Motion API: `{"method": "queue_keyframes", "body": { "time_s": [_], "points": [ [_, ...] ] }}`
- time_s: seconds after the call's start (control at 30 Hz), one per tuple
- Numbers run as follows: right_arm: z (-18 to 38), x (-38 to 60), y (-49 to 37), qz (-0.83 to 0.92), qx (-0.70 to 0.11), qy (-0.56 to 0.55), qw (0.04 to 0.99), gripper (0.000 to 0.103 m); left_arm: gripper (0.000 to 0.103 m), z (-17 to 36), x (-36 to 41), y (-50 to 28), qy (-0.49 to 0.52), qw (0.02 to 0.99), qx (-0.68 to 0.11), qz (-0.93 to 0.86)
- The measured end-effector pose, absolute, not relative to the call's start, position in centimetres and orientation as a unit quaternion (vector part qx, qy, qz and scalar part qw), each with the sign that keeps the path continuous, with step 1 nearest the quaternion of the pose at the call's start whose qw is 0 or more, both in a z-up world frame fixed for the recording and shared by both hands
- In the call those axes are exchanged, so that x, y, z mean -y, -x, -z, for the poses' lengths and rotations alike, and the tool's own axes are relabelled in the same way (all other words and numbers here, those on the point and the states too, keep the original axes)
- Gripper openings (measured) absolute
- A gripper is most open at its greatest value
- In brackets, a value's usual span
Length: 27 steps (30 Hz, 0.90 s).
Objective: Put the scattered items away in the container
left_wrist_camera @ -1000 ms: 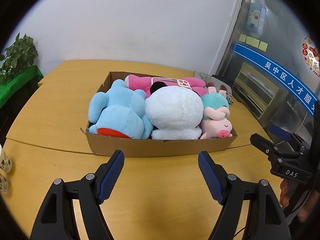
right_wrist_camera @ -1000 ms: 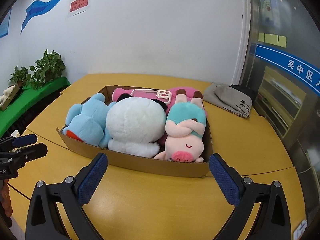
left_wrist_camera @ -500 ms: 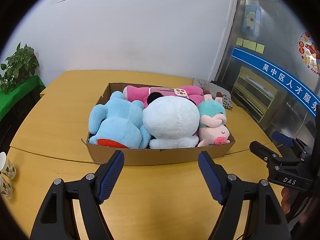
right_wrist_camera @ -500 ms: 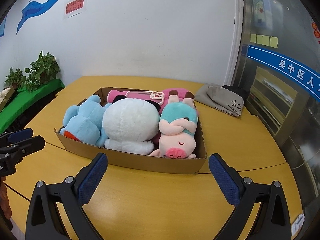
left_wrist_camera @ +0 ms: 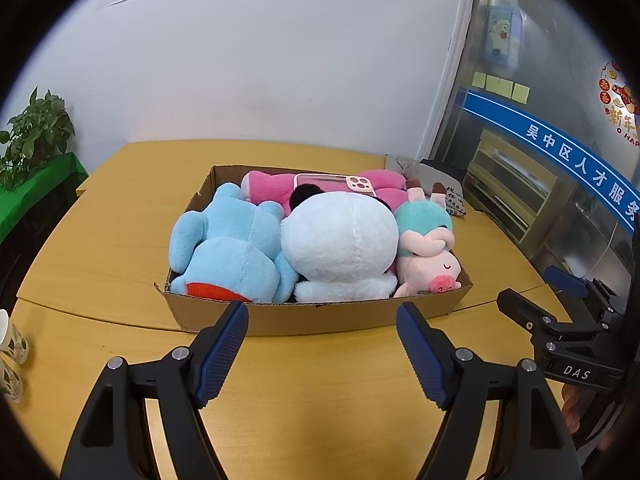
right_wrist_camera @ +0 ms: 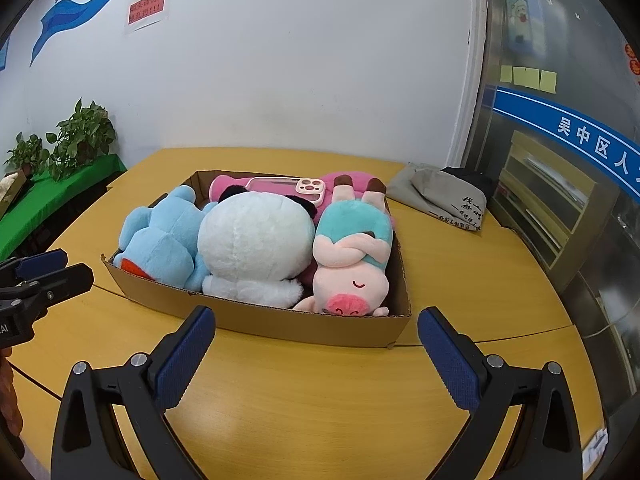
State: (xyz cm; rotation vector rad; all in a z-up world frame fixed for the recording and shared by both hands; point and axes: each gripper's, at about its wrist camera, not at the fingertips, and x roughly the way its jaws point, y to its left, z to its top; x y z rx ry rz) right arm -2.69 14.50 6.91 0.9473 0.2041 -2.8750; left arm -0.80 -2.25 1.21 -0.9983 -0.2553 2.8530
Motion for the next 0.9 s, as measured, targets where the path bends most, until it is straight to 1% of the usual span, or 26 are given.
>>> {"method": "queue_keyframes", "body": {
  "time_s": [0.47, 0.9],
  "points": [
    [-6.3, -14.4, 3.1, 0.945, -0.067, -0.316, 0.049, 0.103, 0.077, -1.0, 2.0, 1.3, 0.326, 0.038, 0.073, -0.942],
    [-5.7, -14.2, 3.4, 0.944, -0.067, -0.32, 0.042, 0.103, 0.077, 0.5, 1.1, 1.9, 0.332, 0.052, 0.076, -0.939]
  ]
}}
